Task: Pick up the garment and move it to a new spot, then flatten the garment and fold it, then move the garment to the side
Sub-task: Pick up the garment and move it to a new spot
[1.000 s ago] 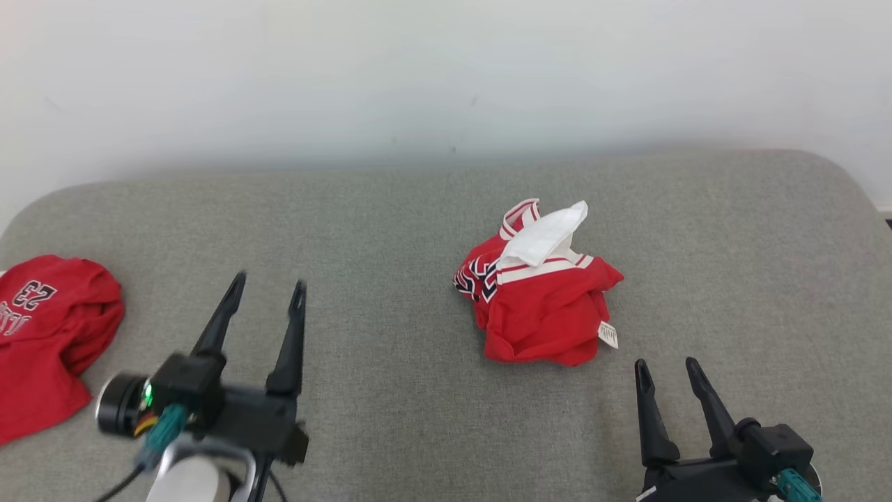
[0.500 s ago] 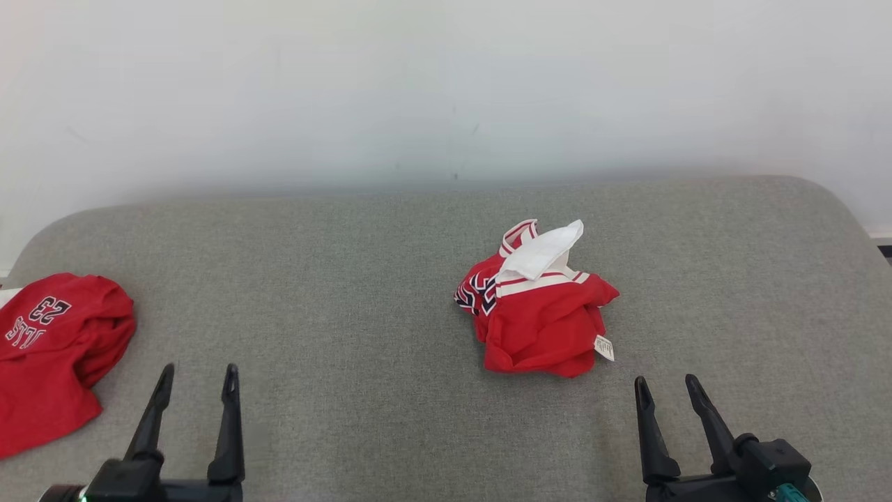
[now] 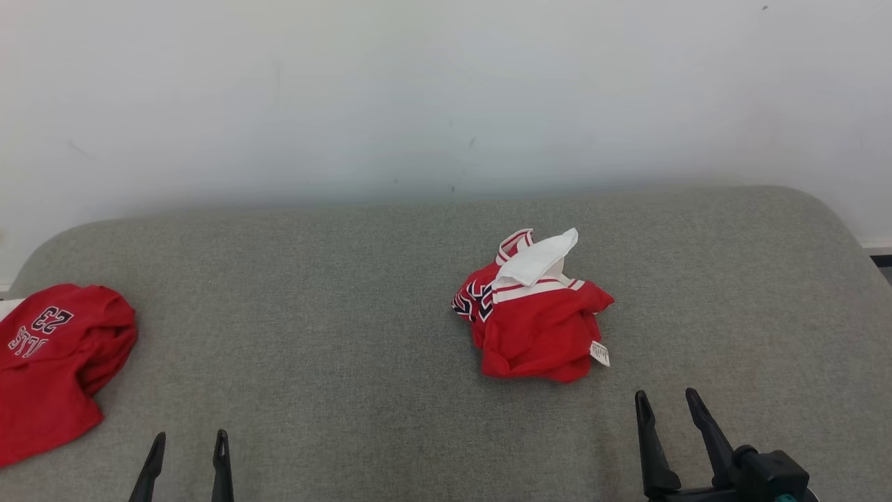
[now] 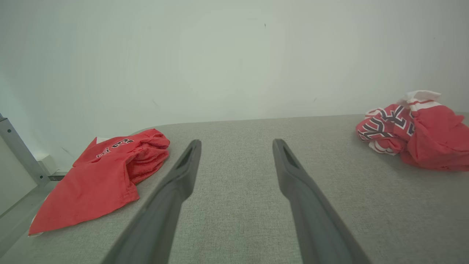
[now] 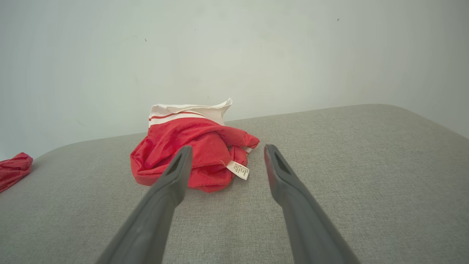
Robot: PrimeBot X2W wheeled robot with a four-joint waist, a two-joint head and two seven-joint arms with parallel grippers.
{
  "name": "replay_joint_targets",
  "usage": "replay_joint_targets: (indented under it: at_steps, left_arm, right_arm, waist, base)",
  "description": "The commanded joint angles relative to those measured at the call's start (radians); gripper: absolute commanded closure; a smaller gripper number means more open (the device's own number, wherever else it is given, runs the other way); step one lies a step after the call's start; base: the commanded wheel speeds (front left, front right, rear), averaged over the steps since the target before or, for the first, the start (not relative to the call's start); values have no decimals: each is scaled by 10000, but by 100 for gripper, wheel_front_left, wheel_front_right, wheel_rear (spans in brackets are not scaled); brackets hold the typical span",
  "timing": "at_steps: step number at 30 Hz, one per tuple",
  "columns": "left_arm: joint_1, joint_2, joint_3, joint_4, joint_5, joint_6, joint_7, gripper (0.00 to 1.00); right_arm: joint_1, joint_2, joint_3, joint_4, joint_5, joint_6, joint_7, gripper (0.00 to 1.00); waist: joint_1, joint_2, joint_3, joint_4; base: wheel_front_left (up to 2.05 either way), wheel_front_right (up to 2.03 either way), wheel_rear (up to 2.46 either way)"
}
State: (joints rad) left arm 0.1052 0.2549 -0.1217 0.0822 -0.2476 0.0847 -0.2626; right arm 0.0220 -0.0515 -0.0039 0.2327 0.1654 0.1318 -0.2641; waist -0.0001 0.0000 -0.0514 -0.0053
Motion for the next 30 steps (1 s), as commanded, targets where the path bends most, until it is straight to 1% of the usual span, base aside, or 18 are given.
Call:
replay_joint_targets:
  at_steps: [1, 7, 13, 19, 30]
  left_arm:
    - [179, -46, 53, 104, 85, 51, -34, 0]
    - [208, -159, 99, 295, 124, 113, -34, 0]
    - [77, -145, -38, 631, 280, 190, -34, 0]
    - [-69, -136, -80, 866, 175, 148, -30, 0]
    - [-58, -142, -88, 863, 79, 210, -32, 0]
  right_arm:
    - [114, 23, 5, -20, -109, -21, -6, 0]
    - [210, 23, 46, -165, -228, -21, -6, 0]
    - [255, 23, 78, -294, -335, -21, -6, 0]
    - [279, 23, 52, -305, -368, -21, -6, 0]
    - [307, 24, 37, -292, -319, -22, -6, 0]
  waist:
    - [1, 0, -9, -4]
    - [1, 0, -19, -38]
    - [1, 0, -1, -122]
    - [1, 0, 28, -167]
    - [1, 0, 74, -151]
  base:
    - [0, 0, 0]
    - [0, 0, 0]
    - [0, 0, 0]
    - [0, 0, 0]
    - [0, 0, 0]
